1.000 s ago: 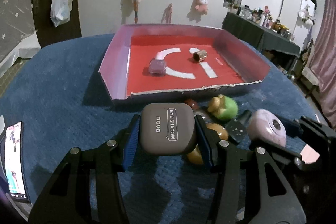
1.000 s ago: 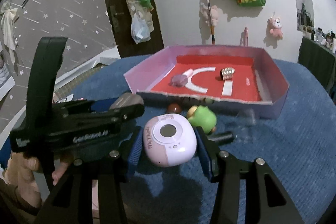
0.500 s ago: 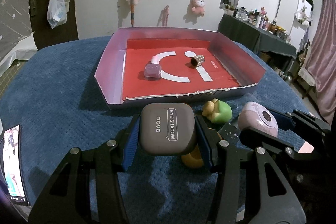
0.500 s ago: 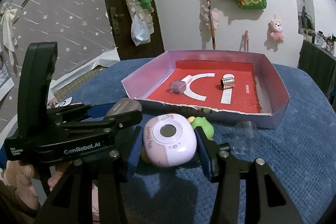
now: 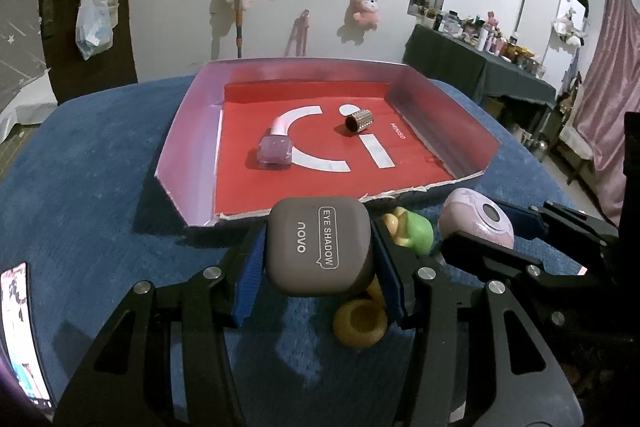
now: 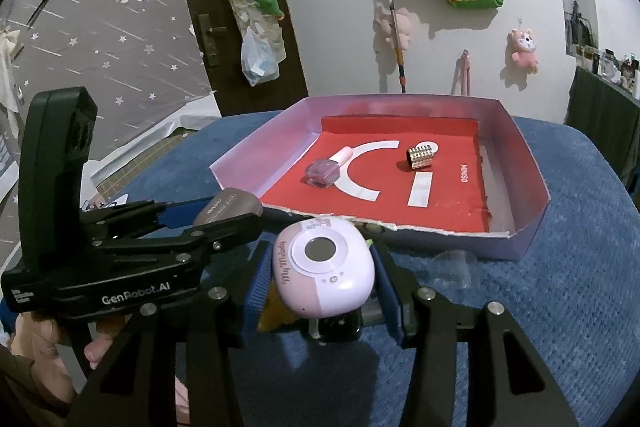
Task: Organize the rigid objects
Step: 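Carry the eye shadow case and white compact into the red box with both tools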
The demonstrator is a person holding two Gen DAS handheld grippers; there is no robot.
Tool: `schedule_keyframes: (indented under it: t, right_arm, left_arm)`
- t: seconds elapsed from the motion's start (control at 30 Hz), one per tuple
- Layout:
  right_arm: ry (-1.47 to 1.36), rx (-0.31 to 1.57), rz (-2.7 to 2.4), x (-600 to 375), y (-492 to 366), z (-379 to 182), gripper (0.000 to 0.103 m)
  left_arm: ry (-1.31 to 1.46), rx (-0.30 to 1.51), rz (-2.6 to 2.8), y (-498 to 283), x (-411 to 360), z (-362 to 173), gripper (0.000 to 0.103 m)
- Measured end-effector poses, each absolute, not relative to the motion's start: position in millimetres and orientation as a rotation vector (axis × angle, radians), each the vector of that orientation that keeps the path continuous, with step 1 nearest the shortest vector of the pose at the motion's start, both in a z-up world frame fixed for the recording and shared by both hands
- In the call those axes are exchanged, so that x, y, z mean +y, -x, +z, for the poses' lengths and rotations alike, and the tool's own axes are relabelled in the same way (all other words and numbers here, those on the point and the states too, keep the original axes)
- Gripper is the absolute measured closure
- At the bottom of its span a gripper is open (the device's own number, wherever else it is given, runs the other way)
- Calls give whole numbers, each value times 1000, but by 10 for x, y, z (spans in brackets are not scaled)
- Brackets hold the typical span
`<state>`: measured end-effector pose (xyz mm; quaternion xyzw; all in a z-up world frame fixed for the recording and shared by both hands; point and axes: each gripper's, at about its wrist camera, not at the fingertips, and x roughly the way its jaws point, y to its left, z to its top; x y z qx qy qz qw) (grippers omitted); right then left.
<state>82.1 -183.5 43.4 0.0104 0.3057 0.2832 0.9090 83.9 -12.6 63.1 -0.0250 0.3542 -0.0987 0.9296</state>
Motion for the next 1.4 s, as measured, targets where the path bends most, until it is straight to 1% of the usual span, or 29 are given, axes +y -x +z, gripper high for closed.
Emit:
schedule_keyframes:
  t: [0.4, 0.73, 1.23, 1.4]
  right_arm:
    - [12, 650, 567, -1835, -1091, 502, 51]
    - [35, 685, 550, -1824, -1393, 523, 51]
    - [5, 846, 495, -1882, -1970, 255, 51]
    - [15, 865, 478, -1845, -2101, 186, 51]
  left_arm:
    - [45, 749, -233, -1109, -164, 673, 54]
    - [82, 825, -254, -1424, -100, 577, 54]
    - [128, 932, -267, -1845, -60, 325, 55]
    - [134, 950, -247, -1983, -26, 258, 55]
